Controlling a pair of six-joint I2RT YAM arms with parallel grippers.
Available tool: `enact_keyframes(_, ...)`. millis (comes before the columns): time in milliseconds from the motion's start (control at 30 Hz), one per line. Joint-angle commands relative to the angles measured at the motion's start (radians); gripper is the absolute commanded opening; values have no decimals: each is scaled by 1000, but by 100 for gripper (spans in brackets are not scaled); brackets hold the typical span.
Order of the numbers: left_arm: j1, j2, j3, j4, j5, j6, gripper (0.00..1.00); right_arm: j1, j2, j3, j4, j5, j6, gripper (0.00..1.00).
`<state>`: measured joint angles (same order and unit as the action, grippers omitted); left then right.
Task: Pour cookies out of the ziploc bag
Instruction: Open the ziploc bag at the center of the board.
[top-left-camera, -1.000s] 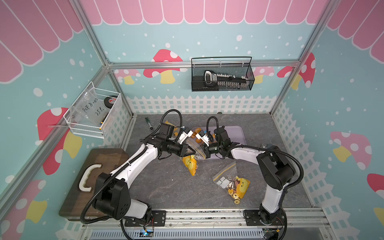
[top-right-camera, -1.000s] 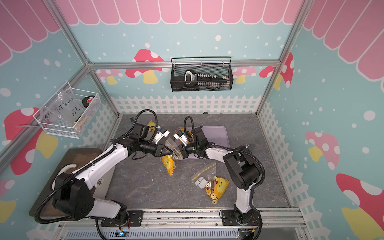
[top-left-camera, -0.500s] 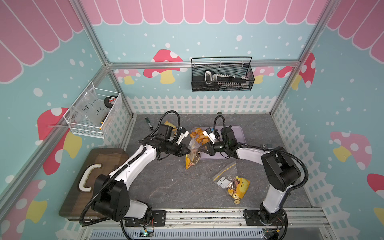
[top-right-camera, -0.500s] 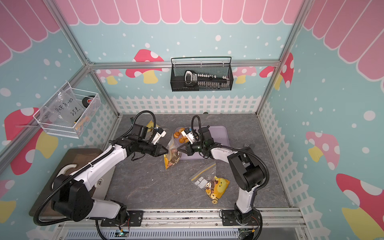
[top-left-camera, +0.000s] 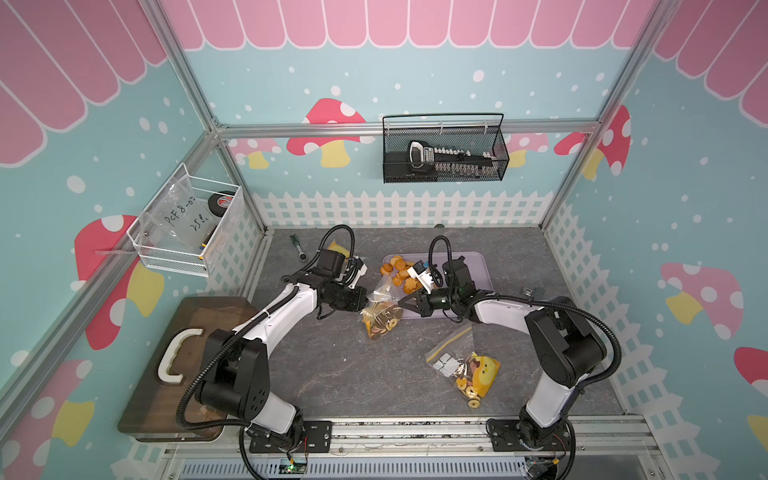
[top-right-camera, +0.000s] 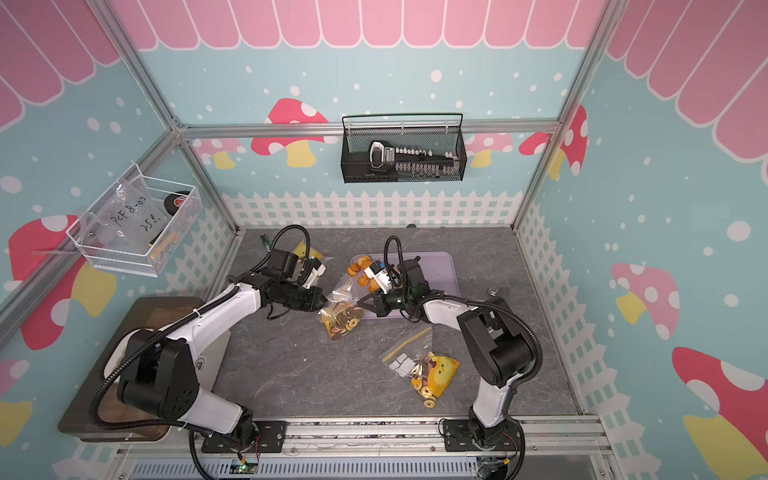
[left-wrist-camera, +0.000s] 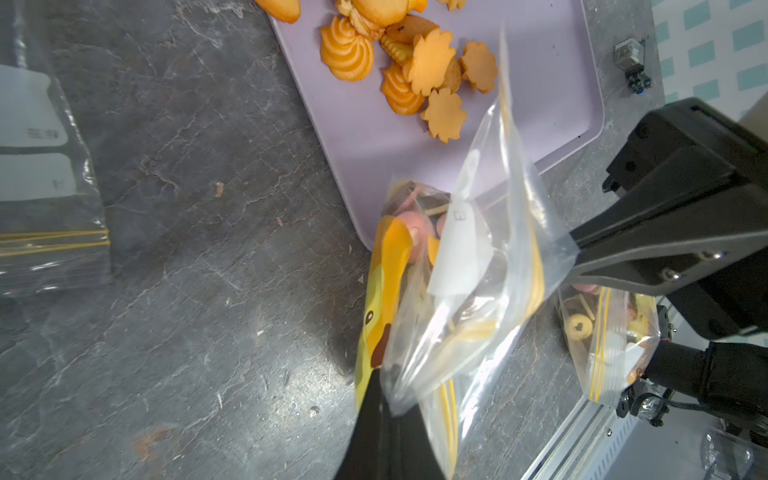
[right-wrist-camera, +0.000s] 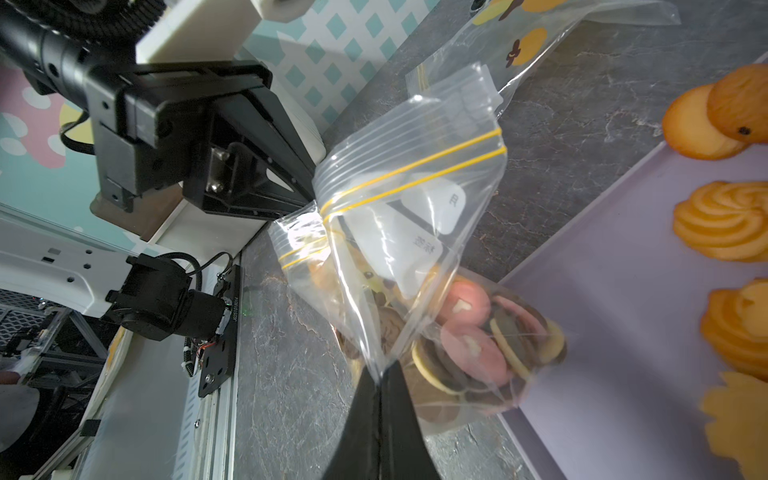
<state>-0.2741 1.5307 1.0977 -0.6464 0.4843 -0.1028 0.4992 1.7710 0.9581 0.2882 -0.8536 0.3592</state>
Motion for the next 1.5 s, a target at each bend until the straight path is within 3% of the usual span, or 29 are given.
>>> enact_keyframes(0, 37, -29, 2, 9, -96, -21, 0, -15, -11, -14, -64, 58, -40, 0)
enact_keyframes(200, 50, -37, -12, 12, -96, -23, 0, -16, -2, -7, -72, 86, -35, 0)
enact_keyframes(333, 50, -38, -13, 15, -93, -20, 0, -16, -10, 8, -142, 172, -69, 0)
enact_keyframes(467, 49, -40, -18, 40, -25, -18, 0, -12, -25, 13, -147, 161, -86, 0)
enact_keyframes(500, 46, -41, -20, 46, -14, -16, 0, -7, -28, 19, -147, 138, -93, 6)
enact_keyframes(600, 38, -37, -17, 47, -2, -8, 0, 31, -62, 19, -144, 154, -131, 44)
enact_keyframes(700, 38, -27, -14, 43, 0, -8, 0, 85, -89, 45, -183, 211, -196, 55)
enact_keyframes(900, 34, -17, -10, 44, 12, -3, 0, 144, -90, 121, -281, 349, -284, 57)
enact_keyframes(1467, 30, -22, -12, 52, 42, 6, 0, 201, 60, 318, -417, 431, -356, 50)
